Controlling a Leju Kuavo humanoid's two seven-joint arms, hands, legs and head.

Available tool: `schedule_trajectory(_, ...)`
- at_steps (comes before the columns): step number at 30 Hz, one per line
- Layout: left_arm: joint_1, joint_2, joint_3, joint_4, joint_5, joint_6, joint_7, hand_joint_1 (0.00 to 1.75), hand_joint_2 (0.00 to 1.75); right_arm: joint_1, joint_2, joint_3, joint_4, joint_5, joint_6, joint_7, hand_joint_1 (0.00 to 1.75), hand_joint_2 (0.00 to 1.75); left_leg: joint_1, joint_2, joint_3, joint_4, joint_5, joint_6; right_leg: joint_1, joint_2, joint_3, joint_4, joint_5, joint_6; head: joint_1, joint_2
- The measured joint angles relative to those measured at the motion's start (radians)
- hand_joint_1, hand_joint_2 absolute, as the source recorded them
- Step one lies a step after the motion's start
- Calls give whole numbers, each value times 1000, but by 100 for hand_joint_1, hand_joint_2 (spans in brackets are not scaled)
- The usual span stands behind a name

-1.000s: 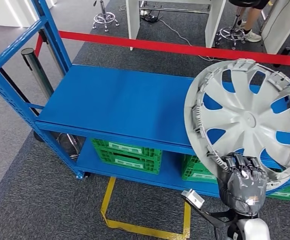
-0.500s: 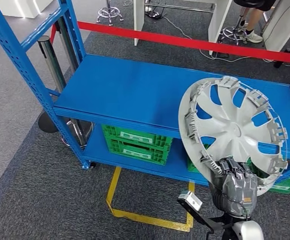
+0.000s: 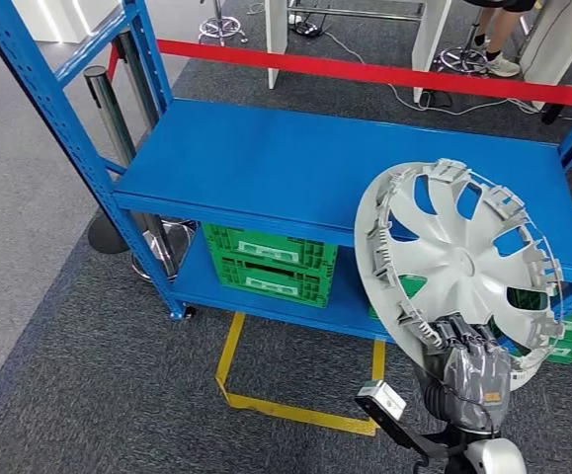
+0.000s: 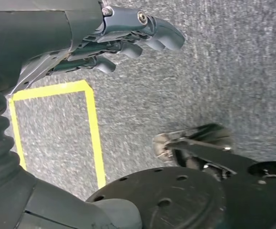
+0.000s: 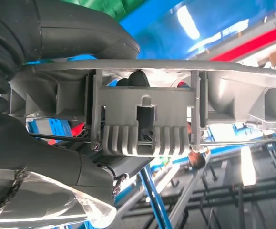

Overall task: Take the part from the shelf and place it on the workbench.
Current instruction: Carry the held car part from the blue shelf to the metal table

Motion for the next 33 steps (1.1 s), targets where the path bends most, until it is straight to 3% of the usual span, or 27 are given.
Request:
schedule_trajectory(2,-6,3,8,0,-10,1,-7,0,175,14,-13,-13,-5,-30,-1,-11,175,175,8,0,73,-87,58,-6,-3,-3,-31,19,11,8,0,0)
schedule_trajectory(4,-13,5,18,0,-16,1,-14,0,175,24,-25,-32,-9,-60,-2,-28,175,175,7,-1,152,-216,62,-4,-3,-4,-56,36,21,19,1,0)
schedule_trajectory(5,-17,6,24,0,-19,1,-16,0,175,25,-30,-42,-11,-71,-2,-37,175,175,5,-2,171,-257,52,-1,-3,-5,-66,41,28,25,1,0)
schedule_trajectory(8,-21,6,39,0,-27,2,-19,0,175,24,-40,-64,-12,-92,1,-65,175,175,0,0,156,-282,56,22,-7,0,-89,46,47,44,1,0)
schedule_trajectory(9,-21,6,43,0,-30,3,-20,0,175,22,-41,-69,-12,-96,5,-75,175,175,0,2,146,-283,67,33,-9,4,-99,58,28,48,2,0)
schedule_trajectory(10,-22,7,48,0,-33,4,-21,0,175,19,-43,-72,-11,-100,11,-84,175,175,0,5,134,-285,79,44,-10,8,-111,86,-10,51,3,0)
schedule_trajectory(12,-25,8,56,0,-38,6,-21,0,175,7,-44,-76,-8,-107,24,-96,175,175,-4,6,105,-285,104,56,-10,13,-140,194,-115,53,7,0)
schedule_trajectory(13,-26,8,61,0,-41,6,-21,0,175,1,-45,-78,-7,-109,29,-101,175,175,-7,6,89,-285,117,58,-10,13,-149,255,-149,52,7,0)
schedule_trajectory(14,-26,8,65,0,-44,6,-21,0,175,-4,-45,-79,-5,-110,31,-105,175,175,-10,6,72,-284,130,59,-10,14,-149,300,-156,51,7,0)
schedule_trajectory(15,-27,8,69,0,-46,6,-19,0,175,-7,-45,-80,-4,-111,31,-109,175,175,-12,6,55,-283,142,59,-9,14,-135,318,-139,49,7,0)
schedule_trajectory(16,-26,7,73,0,-47,7,-17,0,175,-9,-44,-80,-3,-112,32,-113,175,175,-14,6,39,-282,154,58,-9,14,-106,303,-106,46,7,0)
schedule_trajectory(17,-26,6,78,0,-48,7,-15,0,175,-12,-44,-80,-2,-112,33,-115,175,175,-15,6,25,-280,166,57,-8,14,-60,256,-75,42,7,0)
schedule_trajectory(18,-26,6,81,0,-48,7,-14,0,175,-16,-44,-80,-2,-112,35,-117,175,175,-17,6,13,-277,176,54,-6,15,0,183,-62,38,7,0)
schedule_trajectory(20,-27,5,85,0,-49,8,-14,0,175,-24,-44,-80,-2,-112,36,-118,175,175,-20,5,-2,-273,197,46,-3,16,106,28,-83,32,7,0)
schedule_trajectory(21,-27,4,87,-1,-49,8,-14,0,175,-27,-44,-80,-2,-112,36,-118,175,175,-20,5,-7,-273,209,41,-1,17,131,-17,-97,30,7,0)
schedule_trajectory(23,-25,5,92,-1,-49,9,-14,0,175,-31,-44,-79,-2,-112,37,-119,175,175,-19,4,-18,-275,226,30,0,15,124,-38,-93,23,8,0)
schedule_trajectory(24,-24,6,95,-1,-49,10,-14,0,175,-32,-44,-79,-1,-112,37,-119,175,175,-18,4,-24,-268,212,23,-2,13,113,-37,-82,18,7,0)
schedule_trajectory(25,-22,6,97,-1,-49,10,-14,0,175,-32,-44,-79,-1,-112,38,-119,175,175,-17,3,-30,-245,177,17,-4,10,100,-37,-70,12,7,0)
schedule_trajectory(26,-21,7,99,-1,-49,10,-13,0,175,-33,-44,-78,0,-112,38,-119,175,175,-14,3,-39,-203,124,12,-6,7,87,-37,-59,6,5,0)
schedule_trajectory(28,-21,6,101,-1,-49,10,-12,0,175,-32,-44,-78,1,-111,41,-119,175,175,-9,4,-53,-75,23,3,-4,2,60,-31,-36,1,4,0)
schedule_trajectory(29,-21,6,103,-1,-49,9,-11,0,175,-33,-44,-77,1,-110,44,-120,175,175,-7,4,-54,-17,6,0,-4,0,45,-25,-25,1,4,0)
schedule_trajectory(30,-21,5,106,-2,-48,7,-10,0,175,-34,-44,-76,2,-107,47,-120,175,175,-5,4,-46,16,16,-2,-3,-1,28,-17,-15,2,4,0)
schedule_trajectory(31,-21,5,111,-5,-48,4,-8,0,175,-37,-44,-75,2,-104,52,-120,175,175,-3,4,-25,16,45,-3,-3,-2,10,-8,-7,3,4,0)
schedule_trajectory(33,-19,1,121,-14,-50,-3,-5,0,175,-42,-41,-69,2,-96,62,-117,175,175,-2,4,60,-81,88,0,-3,-2,-27,13,6,9,3,0)
